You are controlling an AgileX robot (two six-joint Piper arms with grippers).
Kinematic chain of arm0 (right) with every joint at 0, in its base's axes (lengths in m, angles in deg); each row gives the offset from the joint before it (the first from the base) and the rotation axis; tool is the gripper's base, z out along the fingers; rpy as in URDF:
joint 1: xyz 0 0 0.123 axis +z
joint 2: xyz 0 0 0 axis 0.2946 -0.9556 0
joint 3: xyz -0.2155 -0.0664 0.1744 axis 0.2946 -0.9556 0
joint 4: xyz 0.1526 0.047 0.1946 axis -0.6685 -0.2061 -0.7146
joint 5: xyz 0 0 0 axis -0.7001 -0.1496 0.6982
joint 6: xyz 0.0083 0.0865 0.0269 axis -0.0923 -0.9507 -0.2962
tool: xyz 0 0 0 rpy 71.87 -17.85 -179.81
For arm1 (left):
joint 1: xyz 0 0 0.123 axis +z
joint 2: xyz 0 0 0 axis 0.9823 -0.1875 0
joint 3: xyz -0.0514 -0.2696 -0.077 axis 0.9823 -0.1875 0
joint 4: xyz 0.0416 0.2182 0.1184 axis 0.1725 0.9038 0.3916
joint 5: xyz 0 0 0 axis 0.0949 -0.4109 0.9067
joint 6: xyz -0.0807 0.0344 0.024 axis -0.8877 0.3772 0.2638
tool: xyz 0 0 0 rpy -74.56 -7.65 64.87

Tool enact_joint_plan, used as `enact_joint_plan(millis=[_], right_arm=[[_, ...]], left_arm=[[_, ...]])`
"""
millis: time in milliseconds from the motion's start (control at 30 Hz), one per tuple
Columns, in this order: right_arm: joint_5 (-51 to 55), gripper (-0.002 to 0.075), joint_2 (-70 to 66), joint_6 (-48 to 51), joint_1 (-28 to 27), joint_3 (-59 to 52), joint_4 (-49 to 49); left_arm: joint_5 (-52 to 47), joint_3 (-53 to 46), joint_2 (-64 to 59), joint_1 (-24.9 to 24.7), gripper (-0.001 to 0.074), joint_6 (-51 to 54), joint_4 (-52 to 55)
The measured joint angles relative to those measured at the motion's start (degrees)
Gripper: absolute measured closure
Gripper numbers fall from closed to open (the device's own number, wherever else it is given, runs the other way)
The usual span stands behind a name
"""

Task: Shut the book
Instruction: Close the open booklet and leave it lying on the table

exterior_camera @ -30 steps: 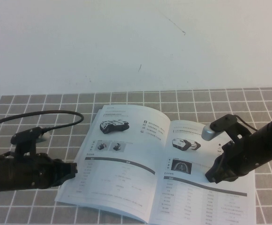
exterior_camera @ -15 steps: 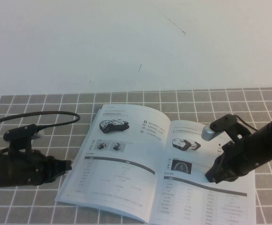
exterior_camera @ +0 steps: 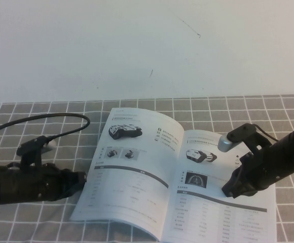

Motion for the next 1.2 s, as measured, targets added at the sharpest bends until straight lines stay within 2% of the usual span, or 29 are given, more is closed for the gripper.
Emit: enact_joint_plan(millis=[233,500,700,900,1067,1200], right_arm=[[-0.34,0.0729,0.0,0.71,0.0,0.0,-0.89],[-0.47,0.0729,-0.13,1.19,0.0,0.0,-2.18],[-0.55,0.0729,-0.13,1.32,0.0,0.0,-2.27],[-0.55,0.0729,-0.3,1.61,0.0,0.0,-2.93],[-0.45,0.0729,-0.39,1.77,0.0,0.0,-2.97],[-0.45,0.0729,-0.39,1.77,0.0,0.0,-3.06]], left_arm=[[-5.25,0.0,-1.08,0.0,0.0739,0.0,0.35],[-17.97,0.01,-1.39,-1.0,0.0739,-0.23,1.13],[-23.67,3.85,-1.39,-6.67,0.0739,-1.4,1.32],[-24.59,9.21,-1.39,-14.35,0.0739,-1.54,1.67],[-20.9,11.52,-1.1,-15.07,0.0739,-1.75,2.42],[-2.76,11.64,1.43,-12.94,0.0739,-5.43,2.7]])
